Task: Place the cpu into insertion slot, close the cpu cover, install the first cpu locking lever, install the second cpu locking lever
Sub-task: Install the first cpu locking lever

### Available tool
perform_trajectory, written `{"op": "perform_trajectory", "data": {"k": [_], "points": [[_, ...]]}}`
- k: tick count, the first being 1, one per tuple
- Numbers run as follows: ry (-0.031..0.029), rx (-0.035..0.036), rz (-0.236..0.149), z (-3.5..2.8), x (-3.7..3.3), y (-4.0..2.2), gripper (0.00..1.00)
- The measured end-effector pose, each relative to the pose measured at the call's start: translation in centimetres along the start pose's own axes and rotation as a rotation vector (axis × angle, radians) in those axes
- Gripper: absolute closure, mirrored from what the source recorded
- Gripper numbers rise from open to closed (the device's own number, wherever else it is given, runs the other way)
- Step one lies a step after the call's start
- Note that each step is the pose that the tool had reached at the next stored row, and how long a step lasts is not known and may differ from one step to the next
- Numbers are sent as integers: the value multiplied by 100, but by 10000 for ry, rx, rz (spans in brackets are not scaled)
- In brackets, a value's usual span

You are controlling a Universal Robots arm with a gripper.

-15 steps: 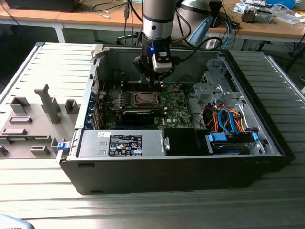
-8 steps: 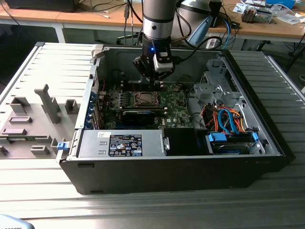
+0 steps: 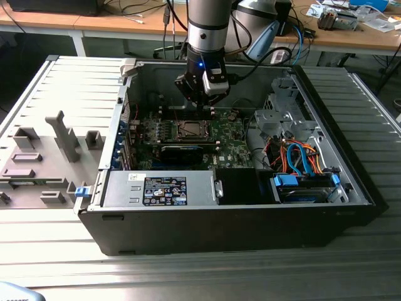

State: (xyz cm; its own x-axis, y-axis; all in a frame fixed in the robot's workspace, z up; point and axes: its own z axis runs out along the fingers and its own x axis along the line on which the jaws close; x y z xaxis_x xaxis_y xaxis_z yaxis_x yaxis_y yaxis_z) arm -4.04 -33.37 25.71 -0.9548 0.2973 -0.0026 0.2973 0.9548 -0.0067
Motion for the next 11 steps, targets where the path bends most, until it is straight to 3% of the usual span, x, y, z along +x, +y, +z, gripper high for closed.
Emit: {"op": "perform_trajectory", "data": {"k": [11], "points": [[-3, -2, -495, 0, 0, 0, 89]]}}
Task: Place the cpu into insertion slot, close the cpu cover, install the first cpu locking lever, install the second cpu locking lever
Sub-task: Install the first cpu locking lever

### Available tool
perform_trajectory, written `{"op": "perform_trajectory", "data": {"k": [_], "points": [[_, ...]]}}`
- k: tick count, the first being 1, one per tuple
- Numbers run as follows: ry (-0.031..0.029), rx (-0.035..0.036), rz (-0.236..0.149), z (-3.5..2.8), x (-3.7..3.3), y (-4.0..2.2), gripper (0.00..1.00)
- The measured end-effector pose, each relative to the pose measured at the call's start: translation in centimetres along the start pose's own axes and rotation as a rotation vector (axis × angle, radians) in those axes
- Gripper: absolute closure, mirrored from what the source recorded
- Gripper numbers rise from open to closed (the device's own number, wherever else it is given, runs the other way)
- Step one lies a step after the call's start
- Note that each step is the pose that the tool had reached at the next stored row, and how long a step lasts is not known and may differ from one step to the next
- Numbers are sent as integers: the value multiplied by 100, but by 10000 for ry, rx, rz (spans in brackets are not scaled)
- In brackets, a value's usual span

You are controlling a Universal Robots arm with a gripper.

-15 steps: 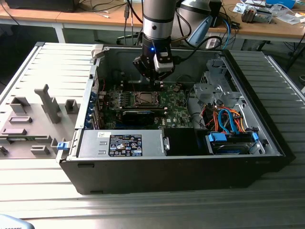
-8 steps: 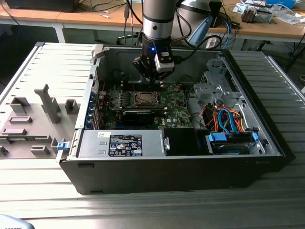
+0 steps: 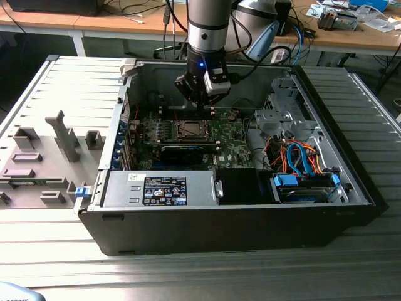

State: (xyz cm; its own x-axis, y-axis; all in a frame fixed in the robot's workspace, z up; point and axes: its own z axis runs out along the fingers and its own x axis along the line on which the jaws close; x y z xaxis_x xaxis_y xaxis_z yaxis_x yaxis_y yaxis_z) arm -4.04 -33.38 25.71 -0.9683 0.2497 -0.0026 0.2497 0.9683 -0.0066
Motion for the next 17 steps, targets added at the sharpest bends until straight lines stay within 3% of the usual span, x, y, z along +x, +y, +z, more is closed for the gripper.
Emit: {"op": "perform_trajectory", "data": {"k": [17], "points": [[-5, -1, -780, 0, 0, 0, 89]]}}
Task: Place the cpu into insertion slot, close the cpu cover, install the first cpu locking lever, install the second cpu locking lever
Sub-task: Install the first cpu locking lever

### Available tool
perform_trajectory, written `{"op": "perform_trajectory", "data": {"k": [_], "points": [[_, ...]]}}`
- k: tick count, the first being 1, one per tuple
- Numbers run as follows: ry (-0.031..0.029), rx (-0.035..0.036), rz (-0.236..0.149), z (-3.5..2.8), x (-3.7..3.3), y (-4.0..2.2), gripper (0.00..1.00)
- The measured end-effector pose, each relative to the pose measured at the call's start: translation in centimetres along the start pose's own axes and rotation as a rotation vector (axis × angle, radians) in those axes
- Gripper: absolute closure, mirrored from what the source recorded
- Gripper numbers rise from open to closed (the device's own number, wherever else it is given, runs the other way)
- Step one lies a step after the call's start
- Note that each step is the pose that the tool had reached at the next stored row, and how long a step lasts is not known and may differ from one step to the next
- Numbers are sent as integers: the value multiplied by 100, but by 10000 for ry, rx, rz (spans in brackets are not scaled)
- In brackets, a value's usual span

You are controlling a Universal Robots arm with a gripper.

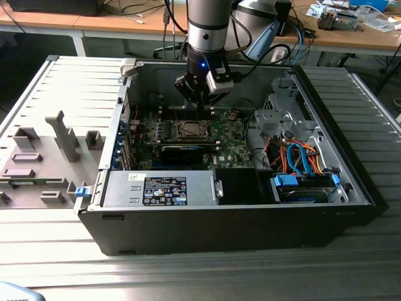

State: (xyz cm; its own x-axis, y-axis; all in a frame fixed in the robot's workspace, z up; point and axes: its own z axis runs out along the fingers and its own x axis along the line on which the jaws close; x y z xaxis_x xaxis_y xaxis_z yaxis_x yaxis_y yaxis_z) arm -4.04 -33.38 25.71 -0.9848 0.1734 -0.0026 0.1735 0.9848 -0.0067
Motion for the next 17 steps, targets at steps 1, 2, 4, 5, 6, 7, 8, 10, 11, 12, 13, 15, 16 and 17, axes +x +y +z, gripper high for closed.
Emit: {"op": "perform_trajectory", "data": {"k": [1, 2, 4, 5, 6, 7, 8, 10, 11, 12, 13, 15, 16, 17], "points": [[0, -1, -38, 0, 0, 0, 89], [0, -1, -72, 0, 0, 0, 89], [-1, -1, -140, 0, 0, 0, 89], [-1, -1, -172, 0, 0, 0, 89], [-1, -1, -206, 0, 0, 0, 89], [-1, -1, -264, 0, 0, 0, 89], [-2, -1, -318, 0, 0, 0, 89], [-3, -2, -403, 0, 0, 0, 89], [-3, -2, -444, 0, 0, 0, 89], [-3, -2, -478, 0, 0, 0, 89], [-4, -2, -533, 0, 0, 0, 89], [-5, -2, -614, 0, 0, 0, 89], [-4, -2, -653, 0, 0, 0, 89], [-5, -3, -686, 0, 0, 0, 89]]}}
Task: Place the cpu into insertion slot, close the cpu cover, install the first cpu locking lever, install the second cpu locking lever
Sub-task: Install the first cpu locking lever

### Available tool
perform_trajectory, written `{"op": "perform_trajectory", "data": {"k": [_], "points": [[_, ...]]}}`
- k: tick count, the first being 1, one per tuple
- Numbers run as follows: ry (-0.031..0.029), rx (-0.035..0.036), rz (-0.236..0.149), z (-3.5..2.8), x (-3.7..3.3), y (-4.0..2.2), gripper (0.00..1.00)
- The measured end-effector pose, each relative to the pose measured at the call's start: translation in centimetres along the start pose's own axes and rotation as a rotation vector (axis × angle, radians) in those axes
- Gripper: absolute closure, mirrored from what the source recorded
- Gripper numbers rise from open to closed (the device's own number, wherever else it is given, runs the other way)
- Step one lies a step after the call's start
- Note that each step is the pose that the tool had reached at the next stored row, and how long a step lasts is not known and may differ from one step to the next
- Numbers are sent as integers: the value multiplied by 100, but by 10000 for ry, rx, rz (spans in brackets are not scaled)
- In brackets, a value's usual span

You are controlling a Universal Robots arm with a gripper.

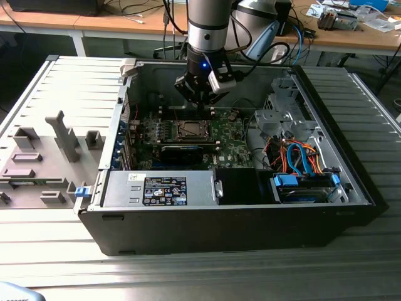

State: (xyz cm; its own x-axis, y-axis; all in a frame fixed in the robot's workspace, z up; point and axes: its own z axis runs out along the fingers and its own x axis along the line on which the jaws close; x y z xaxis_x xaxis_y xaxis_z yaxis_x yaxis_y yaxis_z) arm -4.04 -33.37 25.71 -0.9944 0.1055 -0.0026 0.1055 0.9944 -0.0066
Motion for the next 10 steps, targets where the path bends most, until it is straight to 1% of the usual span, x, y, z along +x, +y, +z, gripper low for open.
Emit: {"op": "perform_trajectory", "data": {"k": [10], "points": [[-3, -1, -461, 0, 0, 0, 89]]}}
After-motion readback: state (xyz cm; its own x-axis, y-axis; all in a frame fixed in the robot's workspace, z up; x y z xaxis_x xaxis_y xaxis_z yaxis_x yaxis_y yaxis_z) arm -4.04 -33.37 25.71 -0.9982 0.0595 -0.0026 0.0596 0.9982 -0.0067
